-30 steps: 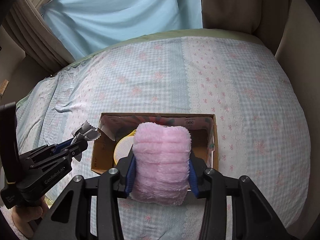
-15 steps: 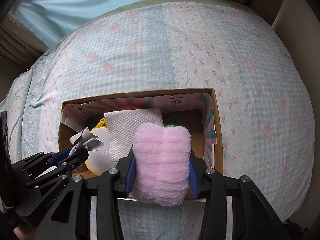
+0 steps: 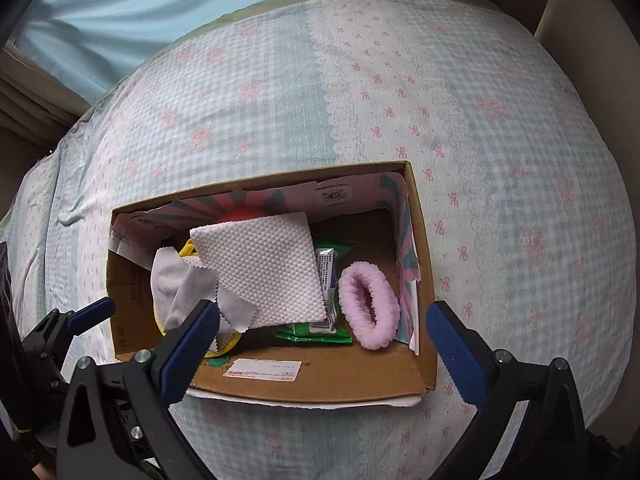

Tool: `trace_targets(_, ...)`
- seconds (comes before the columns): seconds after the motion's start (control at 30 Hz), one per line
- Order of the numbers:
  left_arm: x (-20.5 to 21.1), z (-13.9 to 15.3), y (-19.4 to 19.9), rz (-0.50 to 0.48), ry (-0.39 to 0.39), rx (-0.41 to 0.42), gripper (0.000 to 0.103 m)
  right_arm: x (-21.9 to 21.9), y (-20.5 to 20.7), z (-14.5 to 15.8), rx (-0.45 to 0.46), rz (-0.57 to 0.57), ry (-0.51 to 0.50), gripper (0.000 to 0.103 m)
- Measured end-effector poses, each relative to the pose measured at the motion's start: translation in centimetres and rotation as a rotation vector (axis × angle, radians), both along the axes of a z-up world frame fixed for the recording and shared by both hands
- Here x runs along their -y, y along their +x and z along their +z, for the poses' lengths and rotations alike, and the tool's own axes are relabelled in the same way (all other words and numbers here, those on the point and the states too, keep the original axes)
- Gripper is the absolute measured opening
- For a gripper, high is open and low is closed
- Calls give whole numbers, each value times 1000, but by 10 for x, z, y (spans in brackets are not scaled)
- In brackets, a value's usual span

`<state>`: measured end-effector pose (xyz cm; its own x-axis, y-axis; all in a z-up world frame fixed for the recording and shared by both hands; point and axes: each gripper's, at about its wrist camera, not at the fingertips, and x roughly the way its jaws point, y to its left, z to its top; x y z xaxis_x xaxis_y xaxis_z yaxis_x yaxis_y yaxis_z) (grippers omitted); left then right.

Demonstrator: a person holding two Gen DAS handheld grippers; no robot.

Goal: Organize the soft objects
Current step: 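Open both tools to drop the grey cloth and hair tie into the box, then pull both tools back away from the box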

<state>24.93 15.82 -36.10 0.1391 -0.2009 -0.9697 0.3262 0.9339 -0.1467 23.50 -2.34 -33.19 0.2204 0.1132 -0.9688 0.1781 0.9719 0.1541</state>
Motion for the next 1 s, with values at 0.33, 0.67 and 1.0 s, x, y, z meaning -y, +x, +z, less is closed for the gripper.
trace_targets(0.33, -6, 46, -15, 24, 4, 80, 103, 1, -22, 44, 76, 5, 4, 103)
trace_targets(0.67, -5, 180, -61, 110, -27, 311, 103, 21, -72, 198, 313, 50, -96, 103)
trace_targets(1.0, -2, 333, -141, 212, -68, 662, 103, 48, -143, 303, 540, 47, -193, 103)
